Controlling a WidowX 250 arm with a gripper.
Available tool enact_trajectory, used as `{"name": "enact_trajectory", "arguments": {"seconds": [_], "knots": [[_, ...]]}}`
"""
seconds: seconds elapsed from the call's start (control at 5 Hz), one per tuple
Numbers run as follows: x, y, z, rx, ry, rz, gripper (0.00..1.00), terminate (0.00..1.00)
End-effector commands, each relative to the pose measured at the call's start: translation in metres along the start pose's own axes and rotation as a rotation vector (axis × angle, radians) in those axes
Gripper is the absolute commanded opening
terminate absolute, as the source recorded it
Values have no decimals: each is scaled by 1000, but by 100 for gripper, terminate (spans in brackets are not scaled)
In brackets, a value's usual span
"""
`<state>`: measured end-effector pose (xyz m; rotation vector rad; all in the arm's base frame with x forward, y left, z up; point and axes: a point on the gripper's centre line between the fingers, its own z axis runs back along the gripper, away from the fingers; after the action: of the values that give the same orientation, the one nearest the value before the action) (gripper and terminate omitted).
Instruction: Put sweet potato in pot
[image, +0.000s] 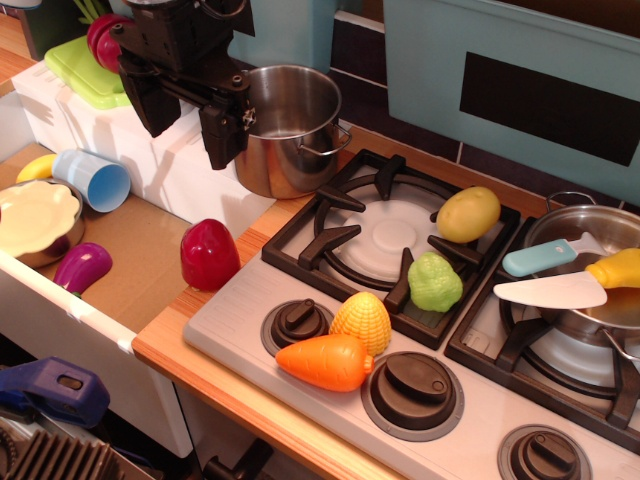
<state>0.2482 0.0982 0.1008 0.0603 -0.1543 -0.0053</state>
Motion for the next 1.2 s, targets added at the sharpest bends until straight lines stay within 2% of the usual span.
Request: {"name": "enact_trajectory", "arguments": {"seconds": [0.0,0.4,1.0], "knots": [[0,0,0,0,0,0,100,0],[-9,-11,-6,-24,-10,54,100,0],[-20,-15,-38,-96,-54,87,100,0]]}}
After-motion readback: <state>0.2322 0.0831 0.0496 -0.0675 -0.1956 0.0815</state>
